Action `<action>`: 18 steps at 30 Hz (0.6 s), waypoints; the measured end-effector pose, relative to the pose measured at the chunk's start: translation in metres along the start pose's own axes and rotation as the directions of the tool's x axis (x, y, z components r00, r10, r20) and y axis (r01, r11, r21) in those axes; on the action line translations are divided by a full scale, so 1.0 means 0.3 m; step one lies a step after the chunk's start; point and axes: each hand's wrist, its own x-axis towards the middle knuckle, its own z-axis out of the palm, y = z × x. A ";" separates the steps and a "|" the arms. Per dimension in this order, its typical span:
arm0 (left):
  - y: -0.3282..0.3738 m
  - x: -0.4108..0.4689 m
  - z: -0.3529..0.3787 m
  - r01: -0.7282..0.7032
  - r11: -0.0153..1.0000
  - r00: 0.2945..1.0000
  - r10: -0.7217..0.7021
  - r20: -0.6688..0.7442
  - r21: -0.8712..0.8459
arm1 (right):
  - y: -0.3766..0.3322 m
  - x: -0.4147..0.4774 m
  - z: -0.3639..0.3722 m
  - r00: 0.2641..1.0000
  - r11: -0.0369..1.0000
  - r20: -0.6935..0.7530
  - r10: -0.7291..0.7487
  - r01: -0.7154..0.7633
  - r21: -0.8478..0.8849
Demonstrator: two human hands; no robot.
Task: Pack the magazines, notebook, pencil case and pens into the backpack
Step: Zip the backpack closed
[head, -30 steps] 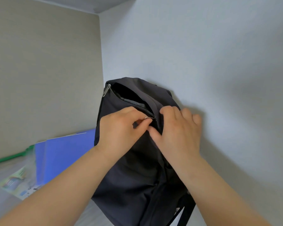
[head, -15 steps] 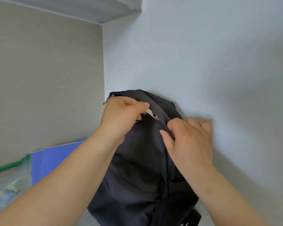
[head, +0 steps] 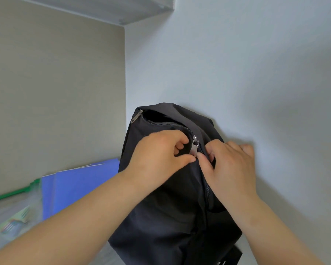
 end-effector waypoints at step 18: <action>0.033 0.064 0.080 0.062 0.996 0.985 -0.071 0.159 0.064 | 0.009 0.018 0.031 0.998 0.997 -0.029 -0.052 0.053 0.057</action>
